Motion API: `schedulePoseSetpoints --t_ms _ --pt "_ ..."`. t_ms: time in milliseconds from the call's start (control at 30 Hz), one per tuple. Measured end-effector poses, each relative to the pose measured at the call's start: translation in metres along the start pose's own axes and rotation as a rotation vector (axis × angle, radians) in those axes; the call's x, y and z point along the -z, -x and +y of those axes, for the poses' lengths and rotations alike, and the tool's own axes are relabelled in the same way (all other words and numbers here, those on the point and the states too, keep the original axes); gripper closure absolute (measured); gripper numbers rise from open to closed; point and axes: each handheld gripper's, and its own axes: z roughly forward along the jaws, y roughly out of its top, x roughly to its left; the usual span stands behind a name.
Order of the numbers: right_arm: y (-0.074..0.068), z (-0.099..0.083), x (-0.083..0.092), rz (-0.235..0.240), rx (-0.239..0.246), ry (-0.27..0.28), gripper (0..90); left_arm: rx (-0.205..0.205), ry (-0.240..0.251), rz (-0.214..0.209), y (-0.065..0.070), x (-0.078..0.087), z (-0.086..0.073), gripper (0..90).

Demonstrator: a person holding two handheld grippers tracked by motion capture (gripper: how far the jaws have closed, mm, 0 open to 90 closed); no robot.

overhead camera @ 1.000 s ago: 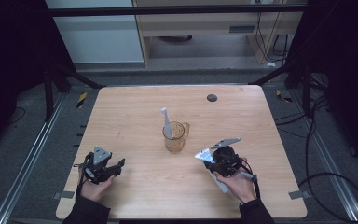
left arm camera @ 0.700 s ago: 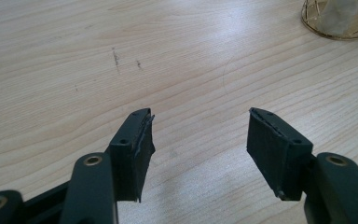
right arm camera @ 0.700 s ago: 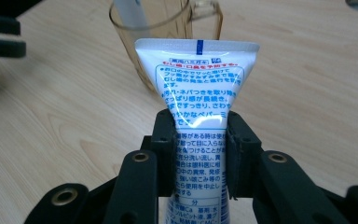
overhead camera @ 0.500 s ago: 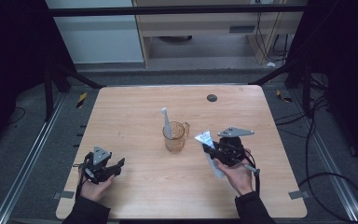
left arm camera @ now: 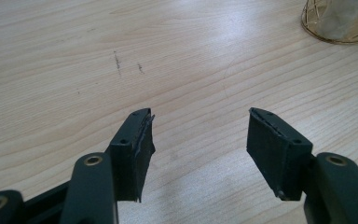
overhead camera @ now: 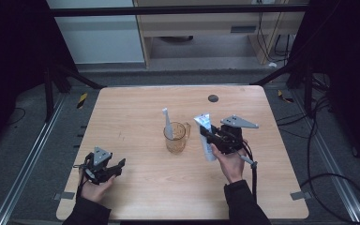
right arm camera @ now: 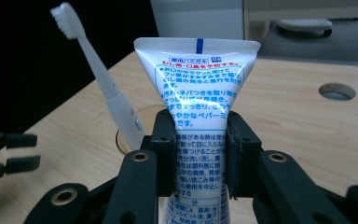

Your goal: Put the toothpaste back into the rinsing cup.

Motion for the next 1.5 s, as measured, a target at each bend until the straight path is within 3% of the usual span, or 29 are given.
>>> schedulePoseSetpoints --t_ms 233,733,1000,1500 --pt "-0.003 0.011 -0.012 -0.029 -0.001 0.092 69.2 0.002 0.000 0.000 -0.001 0.000 0.000 40.1" --pt "-0.018 0.038 -0.040 -0.062 -0.001 0.230 69.1 0.013 0.003 0.000 -0.002 0.000 -0.001 40.1" --pt "-0.021 0.046 -0.053 -0.056 -0.009 0.260 69.0 0.016 0.004 0.001 -0.003 0.000 -0.001 40.2" --pt "-0.027 0.044 -0.072 -0.069 -0.018 0.314 68.9 0.019 0.007 0.006 -0.004 0.000 -0.001 40.4"
